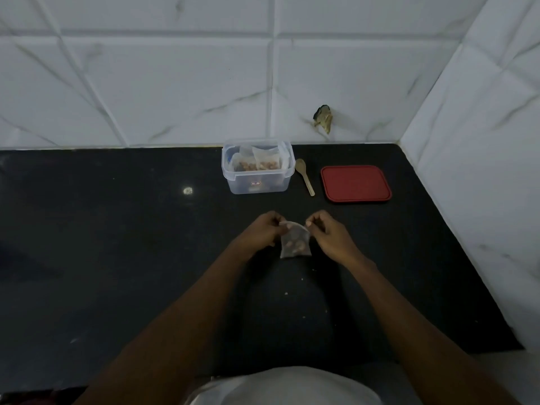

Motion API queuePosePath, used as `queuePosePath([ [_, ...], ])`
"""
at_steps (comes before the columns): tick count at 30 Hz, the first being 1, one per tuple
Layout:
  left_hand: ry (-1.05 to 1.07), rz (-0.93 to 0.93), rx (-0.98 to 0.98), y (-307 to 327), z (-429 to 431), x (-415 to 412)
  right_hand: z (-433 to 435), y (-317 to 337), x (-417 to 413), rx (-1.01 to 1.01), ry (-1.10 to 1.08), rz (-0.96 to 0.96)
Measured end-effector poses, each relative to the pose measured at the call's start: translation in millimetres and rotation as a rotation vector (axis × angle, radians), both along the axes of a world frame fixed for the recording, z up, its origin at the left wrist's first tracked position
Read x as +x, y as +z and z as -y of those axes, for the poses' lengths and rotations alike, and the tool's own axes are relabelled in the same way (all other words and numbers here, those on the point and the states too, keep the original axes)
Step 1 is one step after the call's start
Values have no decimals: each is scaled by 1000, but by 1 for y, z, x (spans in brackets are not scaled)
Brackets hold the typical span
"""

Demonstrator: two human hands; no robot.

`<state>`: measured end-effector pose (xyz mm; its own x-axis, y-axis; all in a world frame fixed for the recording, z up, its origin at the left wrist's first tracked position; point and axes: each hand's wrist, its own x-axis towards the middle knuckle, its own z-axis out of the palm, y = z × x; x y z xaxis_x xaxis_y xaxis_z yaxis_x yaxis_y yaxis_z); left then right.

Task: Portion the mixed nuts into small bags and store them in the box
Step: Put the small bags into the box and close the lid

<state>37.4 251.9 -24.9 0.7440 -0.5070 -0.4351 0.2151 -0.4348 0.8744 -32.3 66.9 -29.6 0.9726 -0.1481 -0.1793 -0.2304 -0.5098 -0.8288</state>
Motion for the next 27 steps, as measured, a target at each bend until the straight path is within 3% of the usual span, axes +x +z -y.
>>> queuePosePath([
  [4,159,-82,-128,12,-1,10,-12,8,4,126,-29,30],
  [12,366,154,-446,36,-5,37,-30,23,45,269,-10,196],
  [16,388,312,-392,39,-9,54,-39,35,80,266,-18,308],
  [21,548,501,-279,57,-19,86,-42,33,133,6,5,253],
  [24,491,629,-142,64,-21,110,-42,38,165,-195,52,247],
  [27,411,632,4,59,-24,136,-39,38,193,-423,82,193],
])
